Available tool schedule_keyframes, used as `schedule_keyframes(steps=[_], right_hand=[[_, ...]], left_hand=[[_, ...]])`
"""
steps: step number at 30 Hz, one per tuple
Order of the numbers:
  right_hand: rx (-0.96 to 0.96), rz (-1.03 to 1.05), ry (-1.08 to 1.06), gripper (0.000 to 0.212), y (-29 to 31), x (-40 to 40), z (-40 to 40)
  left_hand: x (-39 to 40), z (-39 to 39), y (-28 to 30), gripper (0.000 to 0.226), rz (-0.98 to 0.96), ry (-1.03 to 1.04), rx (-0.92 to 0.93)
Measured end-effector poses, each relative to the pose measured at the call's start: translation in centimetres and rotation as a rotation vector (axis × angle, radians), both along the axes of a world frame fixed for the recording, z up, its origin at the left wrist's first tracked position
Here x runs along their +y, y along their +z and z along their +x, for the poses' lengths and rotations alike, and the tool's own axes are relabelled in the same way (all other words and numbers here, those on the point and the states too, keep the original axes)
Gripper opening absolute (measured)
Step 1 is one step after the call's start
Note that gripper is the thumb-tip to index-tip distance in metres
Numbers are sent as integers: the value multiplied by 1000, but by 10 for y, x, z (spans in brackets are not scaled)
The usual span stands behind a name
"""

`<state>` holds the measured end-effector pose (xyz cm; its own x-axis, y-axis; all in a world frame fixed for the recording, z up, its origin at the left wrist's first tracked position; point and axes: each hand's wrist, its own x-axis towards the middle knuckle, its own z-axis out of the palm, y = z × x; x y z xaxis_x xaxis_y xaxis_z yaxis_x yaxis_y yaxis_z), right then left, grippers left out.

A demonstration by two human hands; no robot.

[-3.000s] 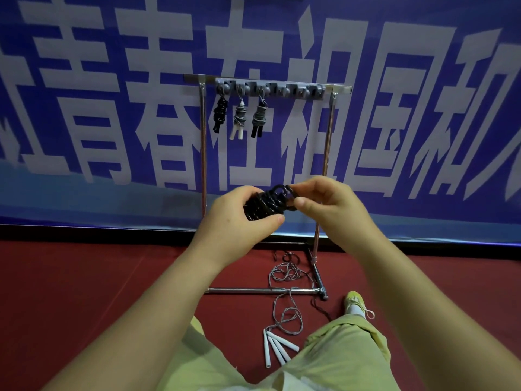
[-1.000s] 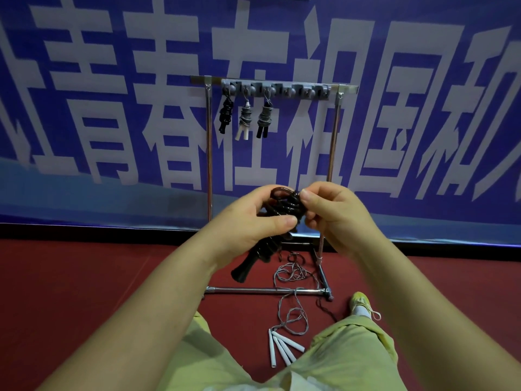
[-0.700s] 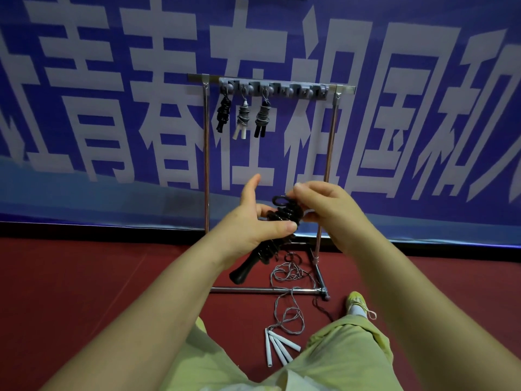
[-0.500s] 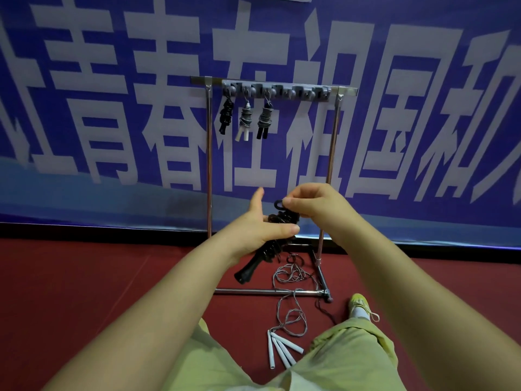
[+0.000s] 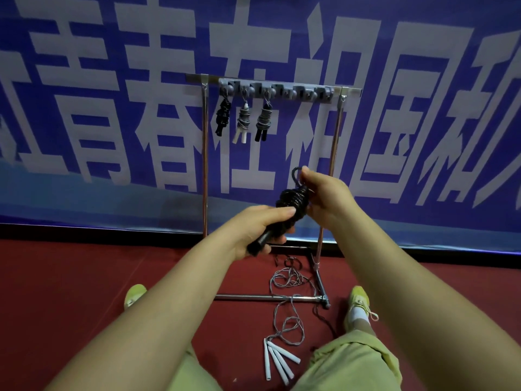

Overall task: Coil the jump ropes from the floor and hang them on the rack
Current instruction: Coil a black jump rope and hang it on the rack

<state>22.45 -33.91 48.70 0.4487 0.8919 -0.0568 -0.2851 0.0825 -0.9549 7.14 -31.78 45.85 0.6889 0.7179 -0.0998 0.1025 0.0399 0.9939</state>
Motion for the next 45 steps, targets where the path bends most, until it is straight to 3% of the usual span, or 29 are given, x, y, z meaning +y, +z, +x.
schedule_keyframes(steps=[6, 9, 11, 16, 22, 26, 31, 34, 39, 45], right_hand=[[-159, -62, 273, 44, 17, 19, 37], [-142, -115, 458, 65, 22, 34, 61], [-92, -112, 513, 63, 24, 48, 75], [13, 64, 325, 30, 42, 91, 105], [-127, 104, 230, 27, 61, 154, 139], [-338, 63, 197, 24, 87, 207, 154], [-455, 51, 147, 19, 113, 272, 170], [-473, 74, 96, 18, 118, 310, 181], [-454, 125, -5, 22, 121, 361, 195], [-699, 102, -115, 17, 114, 394, 209]], left_hand=[[36, 15, 13, 46, -139, -134, -72], [59, 31, 24, 44, -317, -114, -221], [76, 45, 33, 44, -370, -102, -265], [132, 92, 52, 53, -378, -58, -191], [205, 143, 64, 58, -319, 53, -35], [262, 165, 83, 59, -310, 140, -112], [317, 185, 110, 46, -197, 217, -179], [350, 196, 124, 61, -67, 248, -227], [399, 222, 155, 78, -33, 251, -256], [426, 245, 168, 78, 69, 219, -164]])
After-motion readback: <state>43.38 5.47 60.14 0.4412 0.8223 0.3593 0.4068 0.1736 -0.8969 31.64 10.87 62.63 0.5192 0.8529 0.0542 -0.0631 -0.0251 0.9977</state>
